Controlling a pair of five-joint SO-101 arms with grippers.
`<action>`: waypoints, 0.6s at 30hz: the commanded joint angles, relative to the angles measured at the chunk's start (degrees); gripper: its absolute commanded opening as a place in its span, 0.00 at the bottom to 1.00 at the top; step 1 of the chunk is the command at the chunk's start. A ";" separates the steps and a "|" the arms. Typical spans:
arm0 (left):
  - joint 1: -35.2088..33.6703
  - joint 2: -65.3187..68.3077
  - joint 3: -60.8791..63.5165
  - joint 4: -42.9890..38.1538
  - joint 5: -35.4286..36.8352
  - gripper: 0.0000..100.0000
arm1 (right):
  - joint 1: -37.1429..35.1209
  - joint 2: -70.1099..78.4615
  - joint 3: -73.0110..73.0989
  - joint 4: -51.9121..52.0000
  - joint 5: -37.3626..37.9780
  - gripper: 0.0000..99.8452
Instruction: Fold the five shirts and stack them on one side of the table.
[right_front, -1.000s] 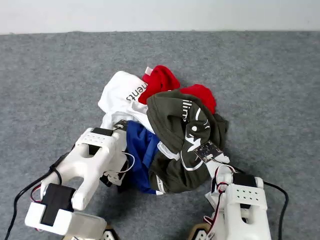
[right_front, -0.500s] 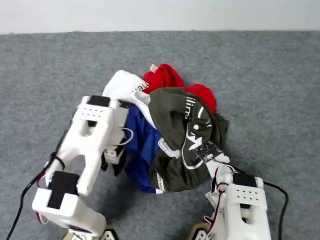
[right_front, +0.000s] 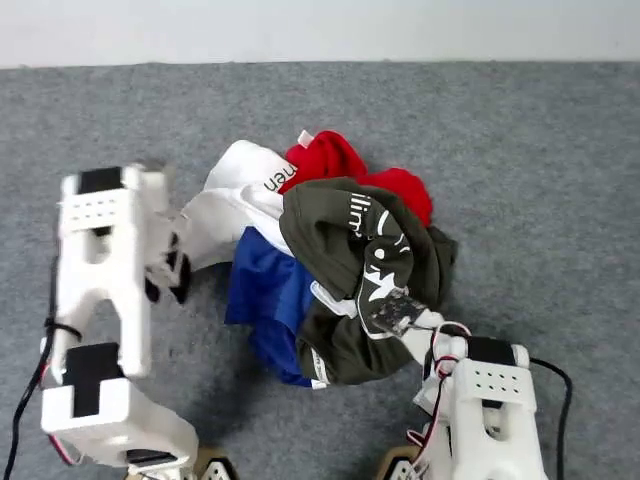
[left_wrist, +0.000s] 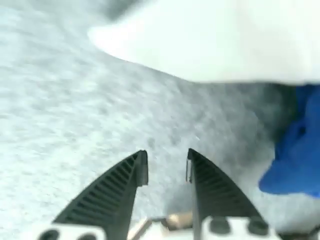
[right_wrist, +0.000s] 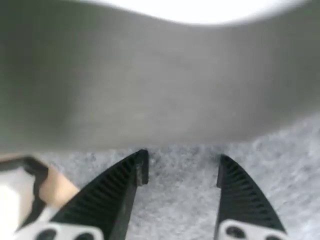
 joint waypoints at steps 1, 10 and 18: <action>-4.22 -1.14 -7.78 1.41 -0.70 0.13 | 0.22 0.75 0.18 5.32 3.08 0.22; -7.74 -1.14 -24.57 1.41 -0.62 0.13 | 0.31 0.75 -5.63 5.67 3.43 0.22; -5.10 -4.66 -26.33 1.41 -0.44 0.14 | 0.92 0.75 -20.31 6.64 3.16 0.22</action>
